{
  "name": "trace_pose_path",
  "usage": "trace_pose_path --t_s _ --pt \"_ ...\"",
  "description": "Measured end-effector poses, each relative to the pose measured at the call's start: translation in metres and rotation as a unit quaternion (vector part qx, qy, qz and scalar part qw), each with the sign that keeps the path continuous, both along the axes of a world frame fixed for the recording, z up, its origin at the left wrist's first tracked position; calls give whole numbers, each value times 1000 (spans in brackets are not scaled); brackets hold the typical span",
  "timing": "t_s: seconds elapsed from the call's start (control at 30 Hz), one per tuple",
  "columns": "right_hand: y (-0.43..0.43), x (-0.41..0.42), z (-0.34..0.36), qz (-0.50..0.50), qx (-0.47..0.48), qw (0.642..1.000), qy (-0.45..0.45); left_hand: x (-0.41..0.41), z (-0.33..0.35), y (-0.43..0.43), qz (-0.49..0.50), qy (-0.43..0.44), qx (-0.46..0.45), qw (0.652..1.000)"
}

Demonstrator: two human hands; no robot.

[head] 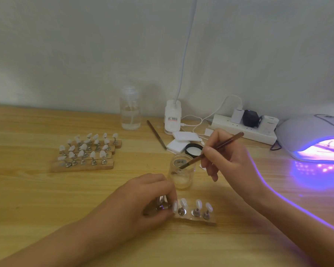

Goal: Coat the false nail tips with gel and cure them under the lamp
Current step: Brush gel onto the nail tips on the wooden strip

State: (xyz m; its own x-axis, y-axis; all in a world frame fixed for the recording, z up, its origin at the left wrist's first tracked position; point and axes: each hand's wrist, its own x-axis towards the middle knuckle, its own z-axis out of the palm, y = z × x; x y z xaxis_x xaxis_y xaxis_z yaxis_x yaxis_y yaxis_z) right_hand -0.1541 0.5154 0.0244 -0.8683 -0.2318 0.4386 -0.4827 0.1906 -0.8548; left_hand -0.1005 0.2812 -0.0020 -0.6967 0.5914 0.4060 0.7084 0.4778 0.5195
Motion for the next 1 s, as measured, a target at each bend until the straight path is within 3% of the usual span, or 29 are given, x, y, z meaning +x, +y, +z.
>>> trace_pose_path --t_s 0.07,0.17,0.27,0.4,0.47,0.57,0.77,1.0 --pt "3 -1 0 -12 -49 999 -5 3 2 0 6 51 -27 998" --pt "8 -2 -3 -29 -112 993 -25 8 7 2 40 212 -86 973" --pt "13 -4 -11 -28 -172 983 -63 11 17 3 56 268 -25 962" --pt "14 -8 -18 -31 -220 966 -129 3 41 4 90 56 169 980" --pt "14 -9 -18 -26 -246 955 -162 -13 45 5 116 -70 252 958" --pt "15 -9 -15 -21 -283 940 -188 -34 35 7 140 -182 284 931" --pt "15 -11 -15 -18 -308 931 -197 -43 15 9 132 -179 335 915" --pt "15 -11 -16 -4 -290 941 -176 -45 10 9 131 -183 308 924"
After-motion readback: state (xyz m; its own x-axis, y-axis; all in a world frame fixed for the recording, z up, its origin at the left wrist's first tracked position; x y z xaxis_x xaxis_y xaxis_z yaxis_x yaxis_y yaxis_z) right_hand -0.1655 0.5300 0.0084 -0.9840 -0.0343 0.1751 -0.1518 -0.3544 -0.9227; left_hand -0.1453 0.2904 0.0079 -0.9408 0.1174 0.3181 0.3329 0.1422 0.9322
